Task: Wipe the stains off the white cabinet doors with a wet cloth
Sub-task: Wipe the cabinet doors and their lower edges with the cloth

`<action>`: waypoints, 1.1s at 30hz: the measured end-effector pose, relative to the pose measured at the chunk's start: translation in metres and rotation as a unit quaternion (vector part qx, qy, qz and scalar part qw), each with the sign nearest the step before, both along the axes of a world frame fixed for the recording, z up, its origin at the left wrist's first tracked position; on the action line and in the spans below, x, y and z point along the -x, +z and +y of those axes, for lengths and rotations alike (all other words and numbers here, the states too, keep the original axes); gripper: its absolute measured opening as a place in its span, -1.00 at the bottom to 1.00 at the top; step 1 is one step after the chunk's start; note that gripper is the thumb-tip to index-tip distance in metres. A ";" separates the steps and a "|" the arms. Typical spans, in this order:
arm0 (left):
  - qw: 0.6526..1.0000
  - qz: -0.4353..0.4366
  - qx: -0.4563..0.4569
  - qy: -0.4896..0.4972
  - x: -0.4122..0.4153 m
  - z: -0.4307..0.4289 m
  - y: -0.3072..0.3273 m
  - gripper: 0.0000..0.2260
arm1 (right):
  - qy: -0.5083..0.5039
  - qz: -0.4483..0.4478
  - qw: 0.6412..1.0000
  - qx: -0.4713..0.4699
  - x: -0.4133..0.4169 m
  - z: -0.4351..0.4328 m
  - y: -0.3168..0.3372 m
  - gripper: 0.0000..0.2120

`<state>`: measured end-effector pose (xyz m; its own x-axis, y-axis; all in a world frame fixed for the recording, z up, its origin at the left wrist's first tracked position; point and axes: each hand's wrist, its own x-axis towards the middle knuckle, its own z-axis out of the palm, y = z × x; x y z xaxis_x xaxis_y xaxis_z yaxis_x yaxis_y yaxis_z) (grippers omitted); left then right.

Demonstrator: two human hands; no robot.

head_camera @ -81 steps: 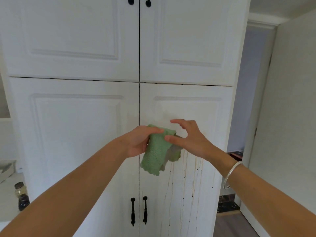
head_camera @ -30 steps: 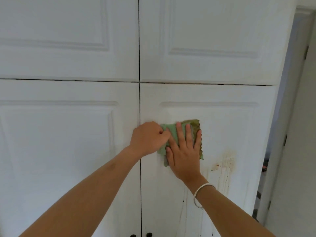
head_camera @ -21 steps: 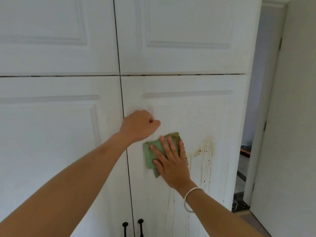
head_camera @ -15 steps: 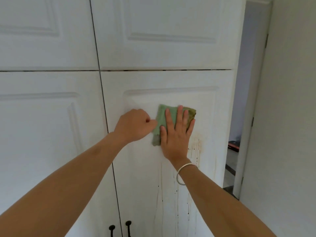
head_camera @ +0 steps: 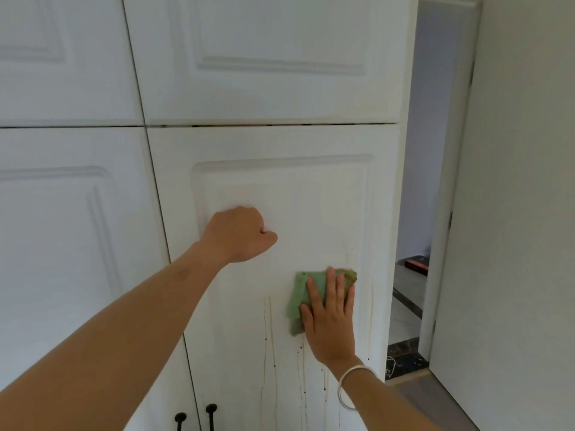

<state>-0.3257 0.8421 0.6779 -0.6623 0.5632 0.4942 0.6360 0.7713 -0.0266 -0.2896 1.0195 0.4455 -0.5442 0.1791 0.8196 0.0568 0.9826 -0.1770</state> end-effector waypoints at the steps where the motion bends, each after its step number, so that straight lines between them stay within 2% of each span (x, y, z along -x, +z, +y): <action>1: 1.000 0.000 -0.002 0.002 -0.001 0.001 0.000 -0.63 | -0.003 0.016 1.000 0.011 0.002 0.001 0.021 -0.47; 5: 1.000 0.008 0.003 0.004 -0.002 0.001 0.000 -0.62 | -0.017 0.118 0.992 0.046 0.019 0.011 0.137 -0.46; 7: 1.000 0.007 0.006 0.002 -0.001 0.002 -0.002 -0.62 | -0.020 0.154 0.986 0.054 0.026 0.014 0.153 -0.47; 10: 1.000 0.011 0.005 0.003 0.003 0.002 -0.002 -0.62 | -0.025 0.195 0.978 0.065 0.033 0.013 0.126 -0.48; 13: 1.000 0.017 0.014 0.005 0.006 0.003 -0.005 -0.62 | 0.011 0.183 0.982 0.053 0.034 0.021 0.084 -0.47; 19: 1.000 0.016 -0.003 0.018 0.006 0.002 -0.006 -0.63 | 0.038 0.080 0.993 0.075 0.012 0.029 -0.043 -0.47; 22: 1.000 0.019 -0.009 0.023 0.005 0.001 -0.004 -0.62 | 0.028 0.033 0.997 0.063 0.004 0.031 -0.060 -0.46; 25: 1.000 0.010 -0.013 0.017 0.002 0.003 -0.004 -0.62 | 0.023 0.041 0.997 0.065 0.003 0.026 -0.017 -0.46; 30: 1.000 0.019 -0.002 0.015 0.001 0.004 -0.008 -0.62 | 0.023 0.178 0.980 0.090 0.026 0.024 0.142 -0.47; 33: 1.000 0.024 -0.004 0.009 0.005 0.003 -0.008 -0.62 | 0.017 0.224 0.972 0.069 0.033 0.027 0.176 -0.48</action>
<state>-0.3307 0.8455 0.6694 -0.6468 0.5474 0.5310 0.6205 0.7825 -0.0507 -0.3227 1.0470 0.6215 -0.1467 0.2933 0.9447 -0.0881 0.9474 -0.3078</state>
